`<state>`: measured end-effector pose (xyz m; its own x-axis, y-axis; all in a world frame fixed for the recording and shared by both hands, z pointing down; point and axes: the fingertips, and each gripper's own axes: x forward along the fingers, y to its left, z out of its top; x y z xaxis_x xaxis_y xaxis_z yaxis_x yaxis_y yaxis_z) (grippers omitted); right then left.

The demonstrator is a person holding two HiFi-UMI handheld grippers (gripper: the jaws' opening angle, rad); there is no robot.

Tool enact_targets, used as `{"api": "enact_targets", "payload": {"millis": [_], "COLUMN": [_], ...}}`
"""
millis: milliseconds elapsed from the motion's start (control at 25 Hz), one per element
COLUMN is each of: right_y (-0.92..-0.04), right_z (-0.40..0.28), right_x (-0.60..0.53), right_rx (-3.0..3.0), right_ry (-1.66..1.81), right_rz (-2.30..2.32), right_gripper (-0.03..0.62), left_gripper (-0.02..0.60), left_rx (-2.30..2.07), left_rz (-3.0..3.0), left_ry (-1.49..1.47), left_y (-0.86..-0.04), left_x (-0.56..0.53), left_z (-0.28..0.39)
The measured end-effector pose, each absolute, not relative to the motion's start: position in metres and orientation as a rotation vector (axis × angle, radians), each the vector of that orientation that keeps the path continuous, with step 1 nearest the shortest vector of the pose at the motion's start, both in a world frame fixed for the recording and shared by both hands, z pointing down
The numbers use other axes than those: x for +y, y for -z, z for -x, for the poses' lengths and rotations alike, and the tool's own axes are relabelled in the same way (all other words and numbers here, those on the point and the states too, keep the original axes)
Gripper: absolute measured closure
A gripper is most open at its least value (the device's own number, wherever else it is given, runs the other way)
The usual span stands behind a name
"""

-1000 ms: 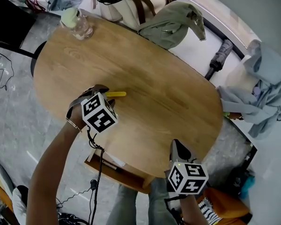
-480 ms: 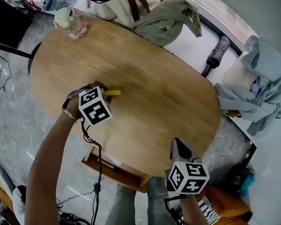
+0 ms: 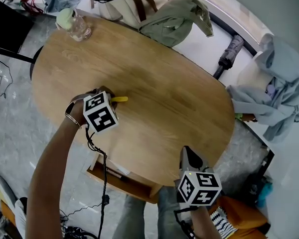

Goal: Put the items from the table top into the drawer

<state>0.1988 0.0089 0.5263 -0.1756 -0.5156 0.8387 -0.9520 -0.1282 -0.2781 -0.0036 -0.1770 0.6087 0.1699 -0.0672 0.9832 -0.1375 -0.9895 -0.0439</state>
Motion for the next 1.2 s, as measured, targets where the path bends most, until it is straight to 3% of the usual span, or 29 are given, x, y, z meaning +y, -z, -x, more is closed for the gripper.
{"api": "enact_targets", "payload": {"millis": [1200], "right_y": [-0.518], "right_z": [-0.16], "right_x": [-0.009], "right_rx": [-1.796], "right_ry": [-1.15], "right_rz": [-1.535], "right_gripper": [0.589], "left_gripper": [0.512], "left_rx": [-0.586], "left_rz": [-2.301], "left_ry": [-1.583], "left_y": [-0.562], "left_x": [-0.146], "left_z": [0.046]}}
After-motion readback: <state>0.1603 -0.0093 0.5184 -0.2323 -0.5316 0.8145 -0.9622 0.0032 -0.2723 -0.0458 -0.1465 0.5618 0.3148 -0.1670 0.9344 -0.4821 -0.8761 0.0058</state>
